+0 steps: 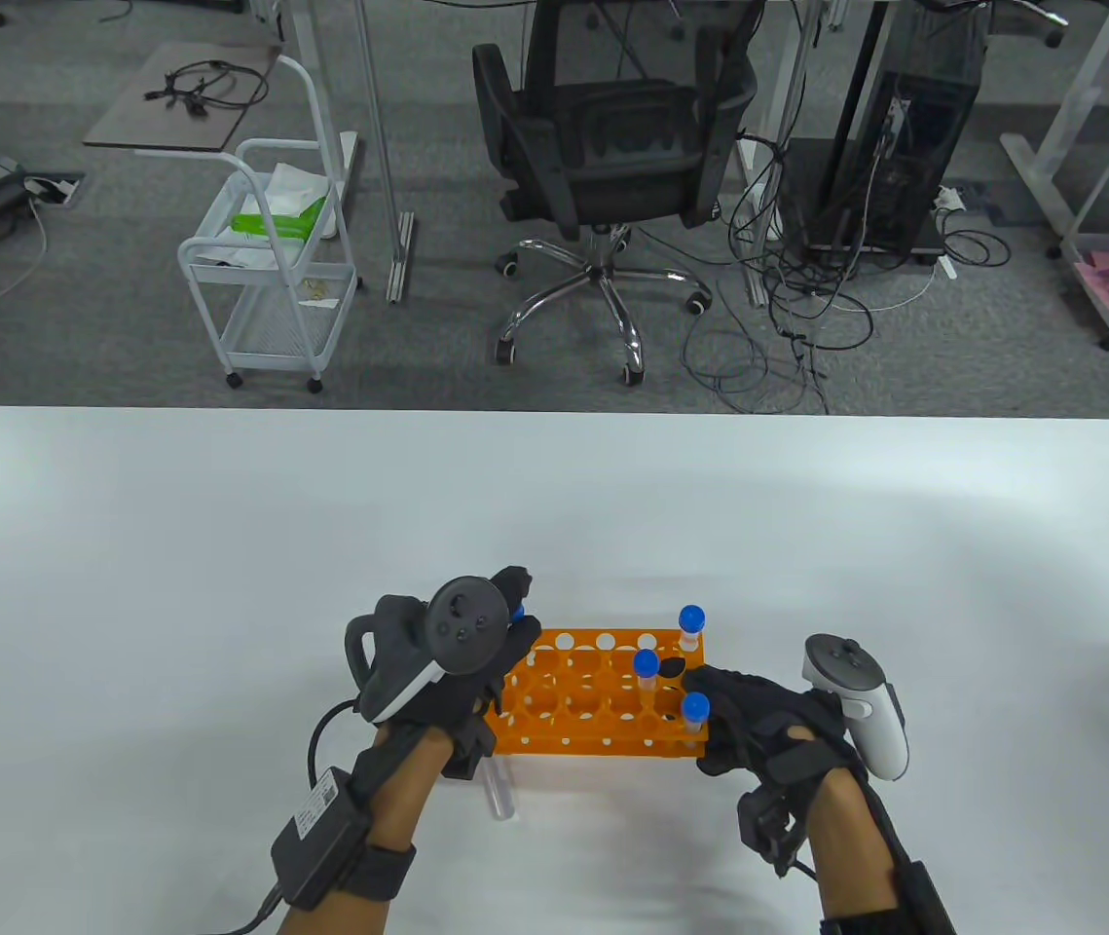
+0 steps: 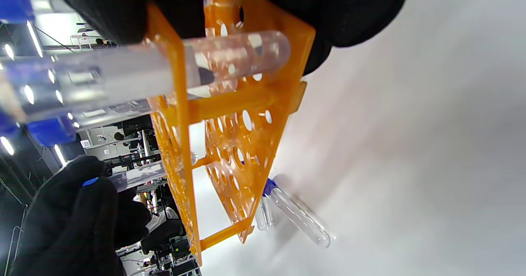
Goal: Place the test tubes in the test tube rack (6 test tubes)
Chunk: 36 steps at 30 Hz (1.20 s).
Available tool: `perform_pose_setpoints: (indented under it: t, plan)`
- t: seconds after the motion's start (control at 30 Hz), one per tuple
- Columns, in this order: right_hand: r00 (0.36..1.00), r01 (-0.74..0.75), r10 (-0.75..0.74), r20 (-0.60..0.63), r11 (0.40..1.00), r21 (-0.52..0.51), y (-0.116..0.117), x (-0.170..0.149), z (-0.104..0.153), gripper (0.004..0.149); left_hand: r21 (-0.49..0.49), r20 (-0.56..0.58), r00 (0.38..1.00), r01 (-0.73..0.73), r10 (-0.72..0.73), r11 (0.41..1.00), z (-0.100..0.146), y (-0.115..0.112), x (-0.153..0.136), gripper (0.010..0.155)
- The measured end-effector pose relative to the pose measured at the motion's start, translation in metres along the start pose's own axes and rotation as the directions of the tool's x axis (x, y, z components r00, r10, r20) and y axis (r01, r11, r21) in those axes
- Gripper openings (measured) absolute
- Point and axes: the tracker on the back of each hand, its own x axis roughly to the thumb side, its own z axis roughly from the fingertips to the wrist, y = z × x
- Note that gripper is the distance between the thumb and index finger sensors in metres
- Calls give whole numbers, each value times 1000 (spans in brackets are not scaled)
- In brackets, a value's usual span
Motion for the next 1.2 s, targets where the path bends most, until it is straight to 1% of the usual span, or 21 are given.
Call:
perform_pose_setpoints:
  t: [0.07, 0.17, 0.4, 0.53, 0.63, 0.7, 0.8, 0.9, 0.97, 1.03, 1.2]
  plan:
    - [1000, 0, 0, 1, 1000, 0, 0, 0, 0, 49, -5, -3, 1000, 2, -2, 1000, 0, -1, 0, 54]
    - [1000, 1, -1, 3, 1000, 4, 0, 1, 0, 49, -2, -2, 999, 45, -45, 999, 1, -2, 2, 54]
    - [1000, 3, -3, 4, 1000, 6, 0, 1, -1, 49, -22, 1, 999, 45, -45, 999, 0, -6, 3, 56]
    - [1000, -9, 9, -5, 1000, -5, -1, 0, -1, 49, -34, -6, 999, 40, -41, 999, 1, -4, 2, 58]
    - [1000, -3, 3, -11, 1000, -6, -1, -1, -1, 49, -21, -17, 1000, 5, -5, 1000, 3, 1, -2, 60]
    - [1000, 2, -2, -11, 1000, -9, -2, -1, -2, 49, -7, -37, 999, -34, 33, 999, 4, 6, -8, 60]
    - [1000, 17, -17, -5, 1000, -21, -5, -1, 0, 49, 44, -90, 991, -91, 95, 995, 7, 13, -25, 58]
    - [1000, 27, -27, -4, 999, -24, -7, -1, 0, 49, 75, -128, 982, -127, 136, 989, 7, 13, -42, 53]
    - [999, 35, -35, -3, 999, -27, -8, -1, -1, 49, 52, -156, 973, -165, 171, 985, 5, 8, -52, 52]
    - [999, 43, -43, -3, 999, -29, -8, -2, -1, 49, 21, -198, 967, -162, 163, 987, 2, -1, -64, 52]
    - [999, 51, -52, -6, 998, -41, -11, -2, 0, 49, -69, -245, 959, -162, 141, 984, -1, -21, -80, 54]
